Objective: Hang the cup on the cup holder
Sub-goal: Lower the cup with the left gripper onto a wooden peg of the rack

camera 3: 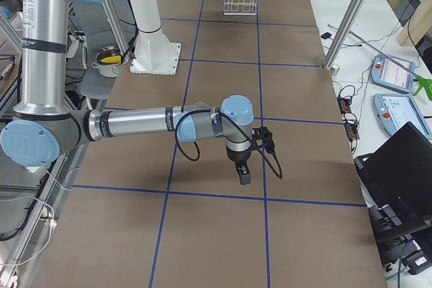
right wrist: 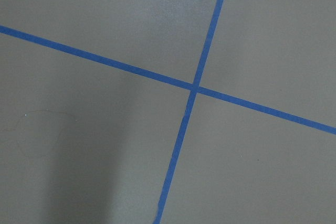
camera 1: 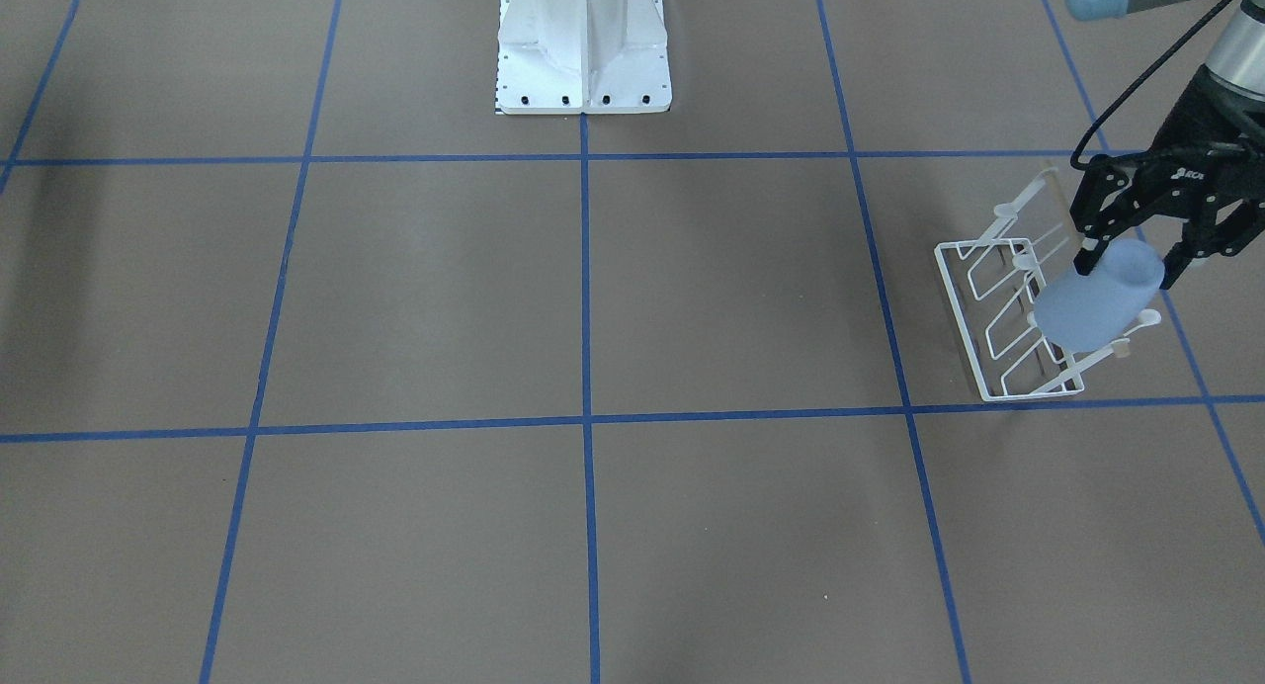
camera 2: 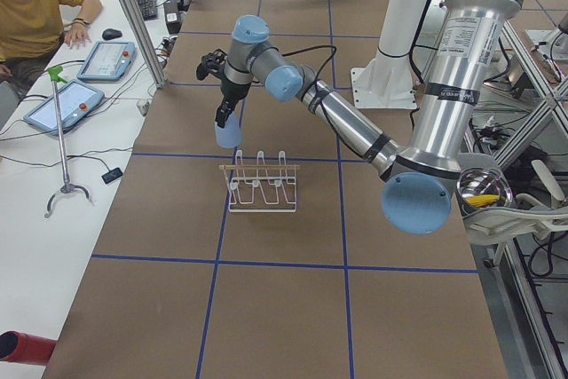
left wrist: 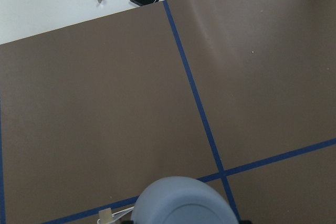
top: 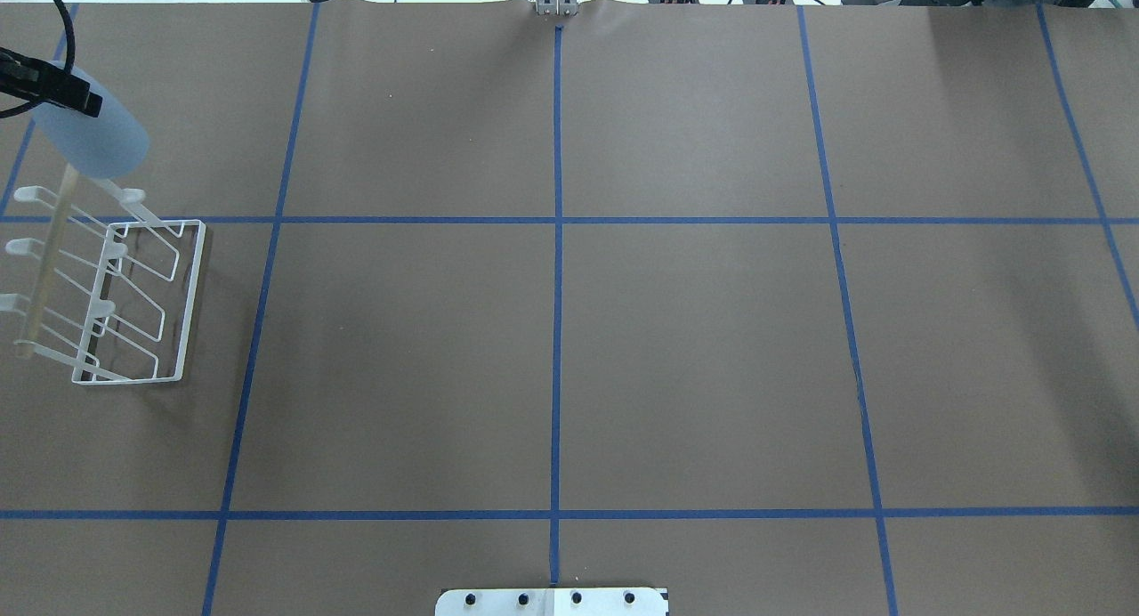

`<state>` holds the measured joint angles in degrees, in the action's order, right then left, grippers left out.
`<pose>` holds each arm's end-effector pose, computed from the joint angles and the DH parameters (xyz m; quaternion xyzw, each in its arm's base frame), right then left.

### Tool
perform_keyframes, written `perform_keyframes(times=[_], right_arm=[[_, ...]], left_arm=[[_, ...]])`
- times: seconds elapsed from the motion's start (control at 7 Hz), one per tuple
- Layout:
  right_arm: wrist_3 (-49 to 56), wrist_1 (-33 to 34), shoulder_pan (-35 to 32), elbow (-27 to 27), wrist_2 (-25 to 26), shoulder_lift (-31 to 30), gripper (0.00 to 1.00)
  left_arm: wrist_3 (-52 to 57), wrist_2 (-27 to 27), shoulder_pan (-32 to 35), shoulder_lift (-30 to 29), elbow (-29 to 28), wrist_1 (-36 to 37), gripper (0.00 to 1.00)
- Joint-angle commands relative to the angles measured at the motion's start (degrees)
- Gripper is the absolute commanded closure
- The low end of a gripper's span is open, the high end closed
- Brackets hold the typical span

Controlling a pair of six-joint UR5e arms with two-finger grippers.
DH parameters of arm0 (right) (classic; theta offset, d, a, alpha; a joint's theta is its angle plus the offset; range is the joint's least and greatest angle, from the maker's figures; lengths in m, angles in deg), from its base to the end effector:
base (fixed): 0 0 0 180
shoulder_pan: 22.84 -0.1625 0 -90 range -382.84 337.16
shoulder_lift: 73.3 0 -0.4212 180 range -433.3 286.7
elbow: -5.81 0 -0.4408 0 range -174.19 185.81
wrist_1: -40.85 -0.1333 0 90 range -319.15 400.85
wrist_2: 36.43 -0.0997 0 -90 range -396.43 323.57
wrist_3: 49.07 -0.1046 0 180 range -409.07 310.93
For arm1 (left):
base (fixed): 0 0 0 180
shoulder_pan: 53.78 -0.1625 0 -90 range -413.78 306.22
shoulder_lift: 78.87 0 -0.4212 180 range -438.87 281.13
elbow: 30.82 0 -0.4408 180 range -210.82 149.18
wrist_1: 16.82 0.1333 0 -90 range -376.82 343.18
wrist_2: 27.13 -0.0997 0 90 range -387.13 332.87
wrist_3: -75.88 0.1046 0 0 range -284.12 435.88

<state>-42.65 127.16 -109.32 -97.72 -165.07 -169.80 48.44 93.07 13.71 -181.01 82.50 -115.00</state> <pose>0.0370 -0.5062 0.5888 0.0965 -0.3271 -0.1122 0.9333 0.1483 -0.5687 0.3152 0.2232 0.3707 0.0582 0.8996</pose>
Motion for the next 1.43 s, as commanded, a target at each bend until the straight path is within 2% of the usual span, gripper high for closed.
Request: perform_keyframes(times=[0.0, 0.29, 0.43, 0.57, 1.29], right_arm=[[-0.1, 0.0, 0.0, 0.0, 0.0, 0.0, 0.0], [-0.2, 0.0, 0.0, 0.0, 0.0, 0.3, 0.0], [-0.2, 0.0, 0.0, -0.1, 0.0, 0.4, 0.0], [-0.4, 0.0, 0.0, -0.1, 0.1, 0.4, 0.0], [-0.9, -0.1, 0.1, 0.0, 0.1, 0.4, 0.0]], left_arm=[[-0.9, 0.1, -0.2, 0.9, -5.4, -8.9, 1.0], [-2.3, 0.3, -0.2, 1.2, -5.1, -9.1, 1.0], [-3.4, 5.1, -0.2, 1.7, -5.1, -9.2, 1.0], [-3.6, 7.7, -0.2, 3.0, -4.3, -9.3, 1.0], [-3.1, 7.3, -0.4, 4.8, -5.4, -9.5, 1.0]])
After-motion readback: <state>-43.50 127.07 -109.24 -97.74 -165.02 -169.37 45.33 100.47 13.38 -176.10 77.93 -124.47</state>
